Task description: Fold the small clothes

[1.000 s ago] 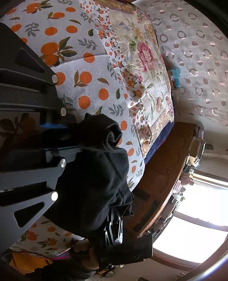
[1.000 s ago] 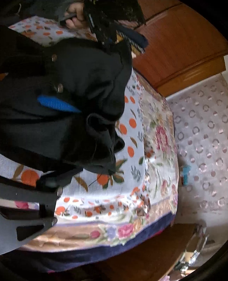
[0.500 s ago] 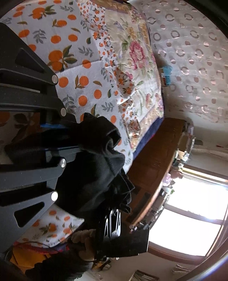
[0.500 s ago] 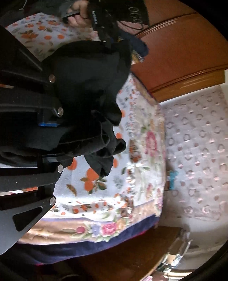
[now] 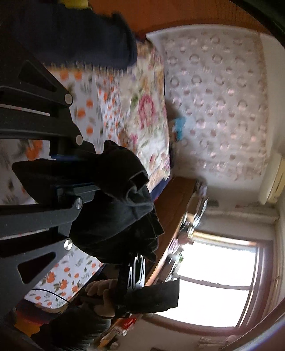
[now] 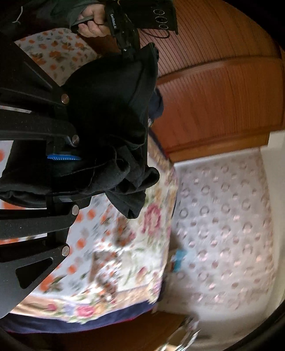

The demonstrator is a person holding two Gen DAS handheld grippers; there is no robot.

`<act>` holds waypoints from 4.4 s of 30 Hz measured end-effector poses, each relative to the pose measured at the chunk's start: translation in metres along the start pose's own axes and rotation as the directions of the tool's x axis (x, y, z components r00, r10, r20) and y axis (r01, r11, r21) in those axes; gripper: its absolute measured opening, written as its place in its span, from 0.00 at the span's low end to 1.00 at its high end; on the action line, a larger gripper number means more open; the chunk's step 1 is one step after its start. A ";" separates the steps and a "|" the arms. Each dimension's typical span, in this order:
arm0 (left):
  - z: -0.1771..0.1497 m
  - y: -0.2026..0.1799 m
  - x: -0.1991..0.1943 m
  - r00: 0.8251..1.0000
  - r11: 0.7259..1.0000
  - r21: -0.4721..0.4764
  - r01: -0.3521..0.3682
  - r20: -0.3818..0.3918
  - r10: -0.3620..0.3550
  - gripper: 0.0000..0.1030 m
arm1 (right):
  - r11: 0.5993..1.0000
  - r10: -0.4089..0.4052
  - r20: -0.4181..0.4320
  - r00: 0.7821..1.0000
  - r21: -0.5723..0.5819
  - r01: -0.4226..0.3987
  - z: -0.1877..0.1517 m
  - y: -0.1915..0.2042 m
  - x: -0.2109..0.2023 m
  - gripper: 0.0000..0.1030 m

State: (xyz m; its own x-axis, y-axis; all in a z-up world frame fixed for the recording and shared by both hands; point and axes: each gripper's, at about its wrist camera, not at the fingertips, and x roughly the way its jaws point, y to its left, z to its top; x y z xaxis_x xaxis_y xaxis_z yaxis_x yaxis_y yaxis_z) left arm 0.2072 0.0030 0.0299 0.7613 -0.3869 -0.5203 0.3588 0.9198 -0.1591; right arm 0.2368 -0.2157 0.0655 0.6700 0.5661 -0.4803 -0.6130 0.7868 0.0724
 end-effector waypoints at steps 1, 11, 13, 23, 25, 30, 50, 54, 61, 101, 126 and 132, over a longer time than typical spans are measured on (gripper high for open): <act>-0.001 0.009 -0.009 1.000 1.000 -0.008 -0.023 0.011 0.023 0.15 | 1.000 0.014 0.004 1.000 -0.025 -0.014 0.008 0.009 0.008 0.19; -0.015 0.083 -0.073 0.969 0.969 -0.096 -0.226 0.078 0.234 0.15 | 0.958 0.128 -0.002 0.992 -0.257 -0.124 0.097 0.076 0.108 0.19; -0.023 0.096 -0.082 0.960 0.959 -0.123 -0.256 0.080 0.267 0.15 | 0.945 0.143 -0.011 0.990 -0.295 -0.140 0.119 0.082 0.135 0.19; -0.089 0.140 -0.101 0.936 0.904 -0.266 -0.336 0.009 0.351 0.13 | 0.858 0.172 -0.115 0.978 -0.470 -0.206 0.185 0.147 0.277 0.19; -0.097 0.149 -0.099 0.931 0.889 -0.291 -0.354 -0.013 0.366 0.13 | 0.860 0.173 -0.129 0.977 -0.464 -0.213 0.188 0.153 0.300 0.20; -0.111 0.162 -0.091 0.927 0.875 -0.314 -0.369 -0.053 0.372 0.13 | 0.912 0.119 -0.146 0.982 -0.375 -0.166 0.197 0.144 0.345 0.30; -0.091 0.146 -0.119 0.894 0.874 -0.244 -0.421 0.050 0.445 0.69 | 0.949 0.180 -0.205 0.962 -0.221 -0.225 0.139 0.136 0.400 0.46; -0.085 0.132 -0.130 0.876 0.869 -0.211 -0.448 0.091 0.474 0.78 | 0.961 0.179 -0.152 0.972 -0.186 -0.206 0.140 0.139 0.399 0.46; -0.080 0.117 -0.140 0.867 0.866 -0.182 -0.465 0.106 0.487 0.80 | 0.964 0.138 -0.091 0.986 -0.217 -0.155 0.122 0.143 0.320 0.46; -0.052 -0.071 -0.130 0.936 0.955 -0.061 -0.292 0.187 0.298 0.82 | 0.955 -0.295 0.220 0.930 0.099 0.279 -0.071 0.176 -0.112 0.75; -0.049 -0.107 -0.124 0.932 0.949 -0.037 -0.313 0.183 0.314 0.82 | 0.932 -0.358 0.267 0.895 0.169 0.322 -0.094 0.191 -0.122 0.75; -0.052 -0.107 -0.124 0.930 0.948 -0.040 -0.316 0.184 0.318 0.82 | 0.931 -0.359 0.263 0.896 0.169 0.323 -0.092 0.186 -0.123 0.75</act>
State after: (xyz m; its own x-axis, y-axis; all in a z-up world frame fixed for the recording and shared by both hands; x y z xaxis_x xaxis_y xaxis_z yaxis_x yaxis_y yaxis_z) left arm 0.0469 -0.0438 0.0679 0.9215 -0.0792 -0.3803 0.0774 0.9968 -0.0200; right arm 0.0020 -0.1616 0.0572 0.9301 0.2894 -0.2262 -0.2832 0.9572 0.0600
